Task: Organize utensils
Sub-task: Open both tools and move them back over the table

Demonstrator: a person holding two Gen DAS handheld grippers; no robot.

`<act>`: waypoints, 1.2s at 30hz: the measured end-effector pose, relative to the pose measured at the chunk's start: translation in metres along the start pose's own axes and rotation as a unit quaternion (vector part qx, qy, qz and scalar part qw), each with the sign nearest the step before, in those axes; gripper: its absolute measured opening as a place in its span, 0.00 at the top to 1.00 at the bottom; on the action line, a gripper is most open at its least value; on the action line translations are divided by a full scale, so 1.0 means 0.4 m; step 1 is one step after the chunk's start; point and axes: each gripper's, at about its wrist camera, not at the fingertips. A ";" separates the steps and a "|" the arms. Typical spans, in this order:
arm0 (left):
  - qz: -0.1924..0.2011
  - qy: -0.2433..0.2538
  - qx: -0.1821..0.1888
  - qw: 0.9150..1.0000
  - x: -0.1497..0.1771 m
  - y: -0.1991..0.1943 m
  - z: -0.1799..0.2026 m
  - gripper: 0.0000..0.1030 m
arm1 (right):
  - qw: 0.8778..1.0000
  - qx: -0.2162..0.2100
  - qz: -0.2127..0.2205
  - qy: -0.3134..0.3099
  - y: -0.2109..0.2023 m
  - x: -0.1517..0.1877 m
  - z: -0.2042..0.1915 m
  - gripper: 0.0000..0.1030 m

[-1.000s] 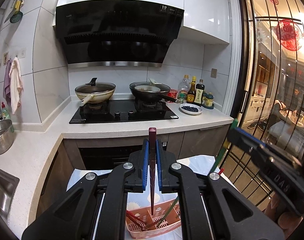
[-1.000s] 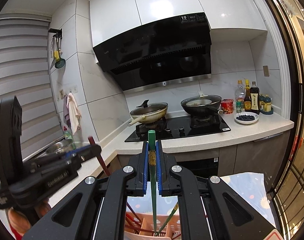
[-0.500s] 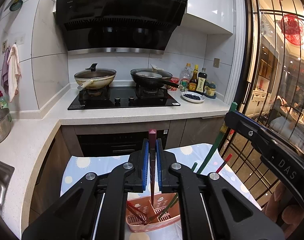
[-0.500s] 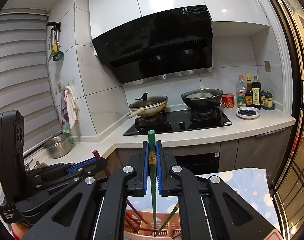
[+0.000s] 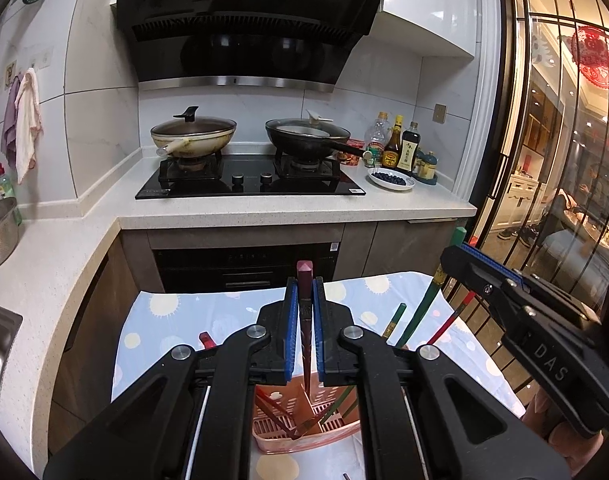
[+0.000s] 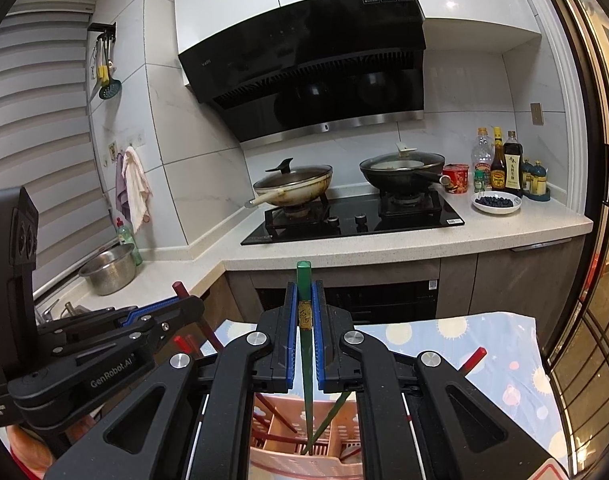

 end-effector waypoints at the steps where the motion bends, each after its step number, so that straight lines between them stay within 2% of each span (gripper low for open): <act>1: -0.001 -0.001 -0.002 1.000 0.002 0.002 -0.001 0.93 | 1.000 0.002 -0.001 -0.002 0.003 0.006 0.000 0.93; 3: -0.003 -0.003 -0.010 1.000 0.007 0.003 -0.001 0.93 | 1.000 0.007 0.001 -0.004 0.004 0.016 0.000 0.91; 5: -0.006 -0.004 -0.017 1.000 0.011 0.006 -0.004 0.86 | 1.000 0.014 0.005 -0.003 0.002 0.023 0.001 0.71; 6: -0.008 -0.006 -0.019 1.000 0.014 0.005 -0.004 0.81 | 1.000 0.015 0.007 -0.001 -0.002 0.026 0.002 0.67; 8: -0.007 -0.012 -0.028 1.000 0.019 -0.002 -0.007 0.58 | 1.000 0.015 0.008 0.001 -0.014 0.031 0.004 0.65; 10: 0.000 -0.013 -0.038 0.999 0.025 -0.015 -0.006 0.49 | 1.000 0.015 0.010 0.001 -0.030 0.035 0.006 0.64; 14: 0.005 -0.013 -0.043 0.999 0.040 -0.043 -0.004 0.40 | 1.000 0.012 0.014 0.008 -0.074 0.048 0.015 0.59; 18: 0.011 -0.014 -0.043 0.999 0.062 -0.083 0.004 0.34 | 1.000 0.010 0.011 0.015 -0.123 0.074 0.023 0.55; 25: 0.011 -0.007 -0.036 0.999 0.125 -0.160 0.039 0.33 | 1.000 0.022 -0.001 0.001 -0.219 0.156 0.020 0.55; 30: -0.007 -0.012 -0.033 0.999 0.197 -0.202 0.059 0.33 | 0.999 0.043 -0.022 -0.014 -0.290 0.254 0.025 0.55; 36: -0.048 -0.018 -0.037 0.998 0.313 -0.222 0.075 0.33 | 0.996 0.048 -0.078 -0.009 -0.350 0.400 0.053 0.55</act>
Point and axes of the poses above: each gripper's, at about its wrist camera, not at the fingertips, and y roughly the way its jaws point, z to its right, x to its underside, and after that the axes turned 7 degrees about y, right-handed
